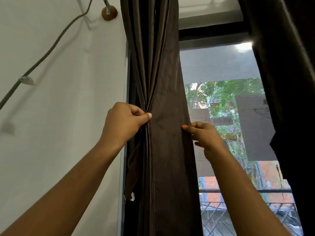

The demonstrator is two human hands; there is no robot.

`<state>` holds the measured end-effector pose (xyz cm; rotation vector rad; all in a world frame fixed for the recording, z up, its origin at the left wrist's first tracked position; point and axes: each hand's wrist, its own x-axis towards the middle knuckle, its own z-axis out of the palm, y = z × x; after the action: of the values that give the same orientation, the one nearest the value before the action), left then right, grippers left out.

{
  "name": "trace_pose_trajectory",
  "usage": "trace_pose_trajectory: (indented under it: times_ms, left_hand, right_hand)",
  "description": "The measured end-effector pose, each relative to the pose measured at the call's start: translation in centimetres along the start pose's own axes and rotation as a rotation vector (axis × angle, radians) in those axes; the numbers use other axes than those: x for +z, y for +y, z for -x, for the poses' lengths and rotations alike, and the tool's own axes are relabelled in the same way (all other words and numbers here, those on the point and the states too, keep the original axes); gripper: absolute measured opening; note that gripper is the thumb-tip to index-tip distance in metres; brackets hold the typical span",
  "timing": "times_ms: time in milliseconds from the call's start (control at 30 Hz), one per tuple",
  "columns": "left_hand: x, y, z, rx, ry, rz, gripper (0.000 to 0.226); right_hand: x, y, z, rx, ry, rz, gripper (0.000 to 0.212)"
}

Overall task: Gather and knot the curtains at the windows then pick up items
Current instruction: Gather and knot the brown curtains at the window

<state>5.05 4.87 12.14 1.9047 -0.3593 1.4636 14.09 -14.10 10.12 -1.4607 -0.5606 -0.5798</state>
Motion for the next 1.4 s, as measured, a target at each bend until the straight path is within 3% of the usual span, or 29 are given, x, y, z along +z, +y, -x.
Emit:
trace_pose_trajectory:
  times_ms: [167, 267, 367, 633, 800, 867, 933, 1033, 1100, 1167, 1233, 1300, 1400]
  left_hand:
    - [0.1, 0.3, -0.2, -0.001, -0.035, 0.004, 0.012]
    - [0.1, 0.7, -0.3, -0.009, -0.065, 0.049, 0.011]
    - [0.0, 1.4, -0.3, 0.006, -0.097, 0.091, 0.01]
    - [-0.6, 2.1, 0.5, -0.067, -0.162, 0.225, 0.019]
    - [-0.5, 1.9, 0.2, -0.032, -0.176, 0.129, 0.017]
    - [-0.3, 1.6, 0.0, -0.03, -0.143, 0.09, 0.015]
    - [0.0, 1.5, -0.1, -0.021, -0.1, 0.059, 0.016]
    - [0.4, 1.6, 0.1, 0.011, -0.034, -0.034, 0.016]
    - [0.5, 1.6, 0.2, 0.024, -0.006, -0.069, 0.016]
    - [0.5, 1.5, 0.3, 0.031, 0.011, -0.104, 0.017]
    - [0.5, 1.2, 0.4, 0.042, 0.035, -0.141, 0.018]
    - [0.5, 1.1, 0.5, 0.061, 0.061, -0.171, 0.018]
    - [0.8, 1.3, 0.6, 0.1, 0.074, -0.21, 0.019]
  right_hand:
    - [-0.5, -1.4, 3.4, -0.273, 0.206, 0.169, 0.007]
    - [1.2, -3.1, 6.7, -0.464, 0.177, 0.264, 0.019]
    - [4.1, -3.5, 8.6, -0.682, 0.181, 0.556, 0.035]
    - [6.5, -2.0, 8.6, -0.8, 0.223, 0.623, 0.048]
    - [6.0, -1.7, 7.8, -0.796, 0.092, 0.601, 0.037]
    - [4.9, -1.9, 7.6, -0.734, -0.017, 0.472, 0.023]
    - [3.7, -1.7, 6.5, -0.594, 0.031, 0.266, 0.029]
    - [2.2, -1.0, 3.4, -0.29, 0.172, 0.156, 0.031]
    - [1.6, -0.9, 2.0, 0.03, -0.005, 0.024, 0.044]
    - [0.9, -0.6, 1.4, 0.187, -0.163, -0.048, 0.031]
    - [0.2, -0.6, 1.4, 0.124, -0.146, -0.043, 0.015]
    - [-0.5, -0.9, 2.2, 0.008, -0.04, -0.03, 0.022]
    - [-1.1, -2.3, 4.6, -0.235, 0.222, 0.342, 0.018]
